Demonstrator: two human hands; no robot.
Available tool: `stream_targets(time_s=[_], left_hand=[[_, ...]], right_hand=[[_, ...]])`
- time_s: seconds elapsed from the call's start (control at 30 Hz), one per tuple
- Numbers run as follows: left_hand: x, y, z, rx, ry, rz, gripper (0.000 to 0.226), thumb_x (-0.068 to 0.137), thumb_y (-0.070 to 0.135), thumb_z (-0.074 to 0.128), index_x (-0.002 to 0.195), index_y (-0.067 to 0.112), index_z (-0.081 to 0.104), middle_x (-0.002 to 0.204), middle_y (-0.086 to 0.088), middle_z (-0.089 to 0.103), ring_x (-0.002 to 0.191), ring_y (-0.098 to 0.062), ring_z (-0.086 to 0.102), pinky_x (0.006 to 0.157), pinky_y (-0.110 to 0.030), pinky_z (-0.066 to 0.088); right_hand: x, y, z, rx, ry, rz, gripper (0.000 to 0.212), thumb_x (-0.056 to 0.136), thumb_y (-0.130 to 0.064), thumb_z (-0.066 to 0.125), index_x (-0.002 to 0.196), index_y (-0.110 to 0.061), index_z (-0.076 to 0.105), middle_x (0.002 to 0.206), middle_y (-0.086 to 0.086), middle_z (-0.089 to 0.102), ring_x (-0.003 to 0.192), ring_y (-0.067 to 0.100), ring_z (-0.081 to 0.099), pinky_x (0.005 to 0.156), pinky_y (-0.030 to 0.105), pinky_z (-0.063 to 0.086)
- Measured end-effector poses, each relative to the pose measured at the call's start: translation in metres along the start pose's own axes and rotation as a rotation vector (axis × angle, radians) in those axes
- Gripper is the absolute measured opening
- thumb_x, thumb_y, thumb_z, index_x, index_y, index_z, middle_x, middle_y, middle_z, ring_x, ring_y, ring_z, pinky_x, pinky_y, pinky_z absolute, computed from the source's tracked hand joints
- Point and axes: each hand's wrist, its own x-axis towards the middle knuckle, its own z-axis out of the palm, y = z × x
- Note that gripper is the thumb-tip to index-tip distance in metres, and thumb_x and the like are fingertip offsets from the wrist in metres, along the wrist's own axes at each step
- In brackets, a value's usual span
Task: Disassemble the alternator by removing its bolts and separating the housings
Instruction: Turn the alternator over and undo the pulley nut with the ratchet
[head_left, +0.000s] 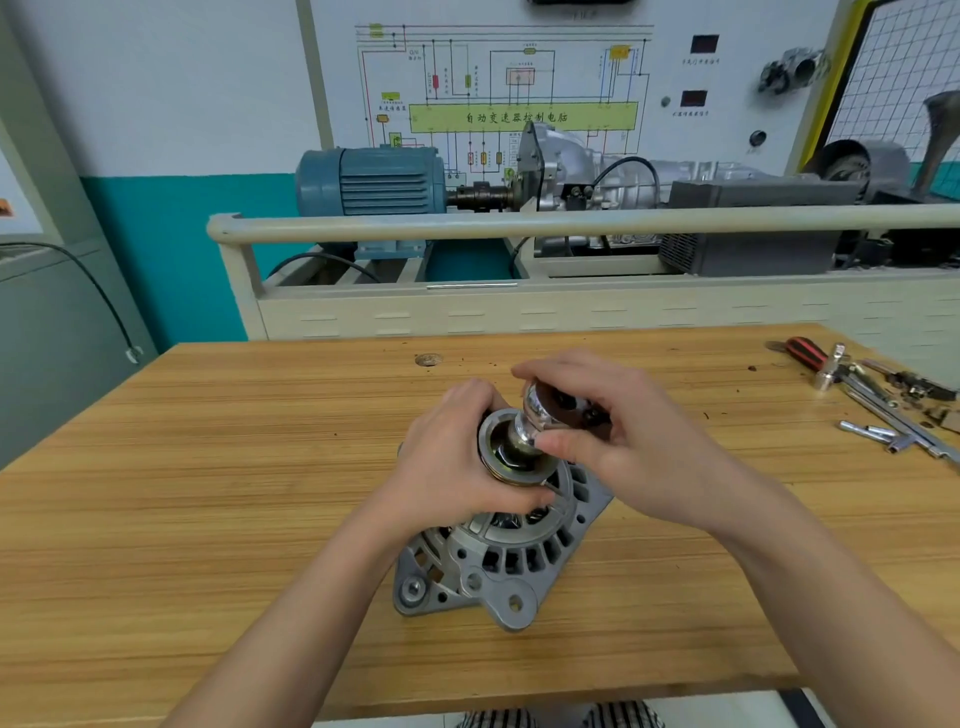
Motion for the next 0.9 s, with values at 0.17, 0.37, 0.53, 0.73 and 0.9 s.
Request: stream_targets(time_s=[0.17, 0.37, 0.53, 0.73, 0.9], left_hand=[[-0.001, 0.002, 0.0, 0.005, -0.007, -0.005, 0.061, 0.041, 0.066, 0.067, 0.082, 0.026, 0.046, 0.082, 0.011, 0.052, 0.079, -0.004, 0.048, 0.062, -0.029, 0.037], [-0.002, 0.003, 0.002, 0.021, 0.02, -0.012, 0.058, 0.041, 0.061, 0.063, 0.081, 0.023, 0.044, 0.079, 0.009, 0.049, 0.076, -0.007, 0.047, 0.06, -0.03, 0.037], [-0.003, 0.003, 0.005, 0.055, 0.047, -0.002, 0.06, 0.044, 0.06, 0.056, 0.085, 0.018, 0.046, 0.082, 0.007, 0.048, 0.078, -0.012, 0.046, 0.062, -0.035, 0.04], [-0.007, 0.002, 0.009, -0.015, 0.103, 0.037, 0.043, 0.053, 0.057, 0.053, 0.082, 0.025, 0.049, 0.078, 0.01, 0.05, 0.072, -0.011, 0.047, 0.059, -0.032, 0.035], [-0.01, 0.004, 0.012, -0.026, 0.159, 0.032, 0.026, 0.063, 0.053, 0.038, 0.079, 0.036, 0.049, 0.076, 0.006, 0.053, 0.071, -0.016, 0.05, 0.06, -0.035, 0.038]], right_hand=[[0.001, -0.002, 0.005, -0.082, -0.029, 0.033, 0.05, 0.092, -0.018, 0.063, 0.14, -0.017, 0.048, 0.121, -0.012, 0.054, 0.113, 0.008, 0.051, 0.101, 0.035, 0.042], [-0.001, -0.008, 0.02, -0.134, 0.001, 0.085, 0.047, 0.094, -0.025, 0.059, 0.139, -0.02, 0.047, 0.116, -0.01, 0.049, 0.108, 0.01, 0.049, 0.098, 0.032, 0.04], [-0.002, -0.016, 0.032, -0.217, 0.037, 0.12, 0.04, 0.096, -0.026, 0.053, 0.134, -0.019, 0.046, 0.119, -0.01, 0.045, 0.102, 0.011, 0.047, 0.086, 0.024, 0.035], [-0.006, -0.027, 0.04, -0.475, 0.027, 0.273, 0.05, 0.102, -0.038, 0.036, 0.146, -0.031, 0.016, 0.13, -0.001, 0.031, 0.084, 0.026, 0.052, 0.072, 0.037, 0.041], [-0.008, -0.035, 0.052, -0.422, 0.114, 0.447, 0.053, 0.102, -0.041, 0.035, 0.147, -0.047, 0.008, 0.105, 0.001, 0.025, 0.065, 0.019, 0.038, 0.066, 0.035, 0.03]])
